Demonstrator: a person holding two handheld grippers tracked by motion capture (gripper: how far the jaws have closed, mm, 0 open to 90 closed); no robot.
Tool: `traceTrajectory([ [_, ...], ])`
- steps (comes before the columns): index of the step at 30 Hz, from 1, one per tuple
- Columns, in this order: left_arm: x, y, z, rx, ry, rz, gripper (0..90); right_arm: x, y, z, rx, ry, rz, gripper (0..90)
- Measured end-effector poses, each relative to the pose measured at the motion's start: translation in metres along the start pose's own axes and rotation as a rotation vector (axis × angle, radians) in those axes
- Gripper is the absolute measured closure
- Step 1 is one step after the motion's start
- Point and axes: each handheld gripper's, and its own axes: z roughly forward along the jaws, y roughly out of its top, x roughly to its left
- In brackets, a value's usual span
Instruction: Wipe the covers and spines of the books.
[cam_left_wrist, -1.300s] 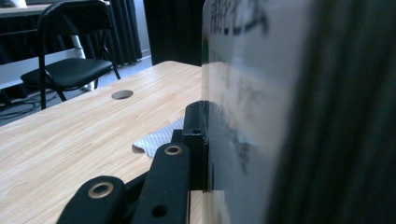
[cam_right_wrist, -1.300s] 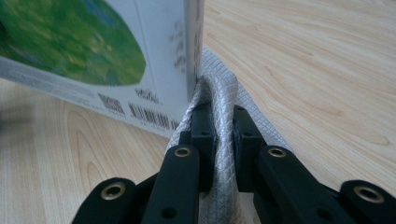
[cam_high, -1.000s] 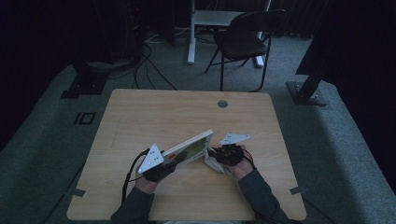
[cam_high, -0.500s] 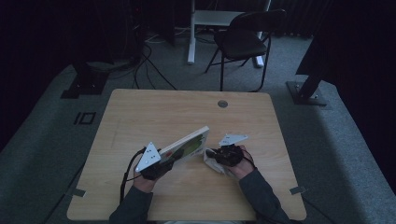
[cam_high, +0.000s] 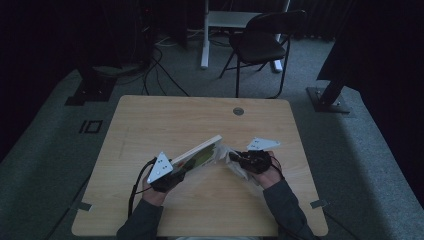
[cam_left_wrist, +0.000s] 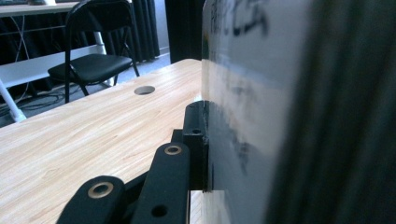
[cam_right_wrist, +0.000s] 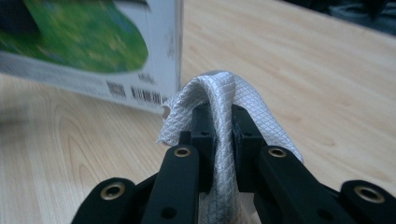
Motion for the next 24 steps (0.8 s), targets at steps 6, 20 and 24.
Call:
traceTrajectory([
  [6,0.000,-0.002,0.002,0.014,0.008,0.000,78.1,0.003,0.010,-0.016,-0.059,-0.011,-0.008,82.5],
  [20,-0.007,-0.004,0.012,0.043,-0.024,0.008,78.2,0.014,0.019,-0.019,-0.111,0.018,-0.026,82.6],
  [24,-0.009,-0.004,0.013,0.045,-0.025,0.010,78.2,0.014,0.020,-0.020,-0.120,0.016,-0.019,82.6],
])
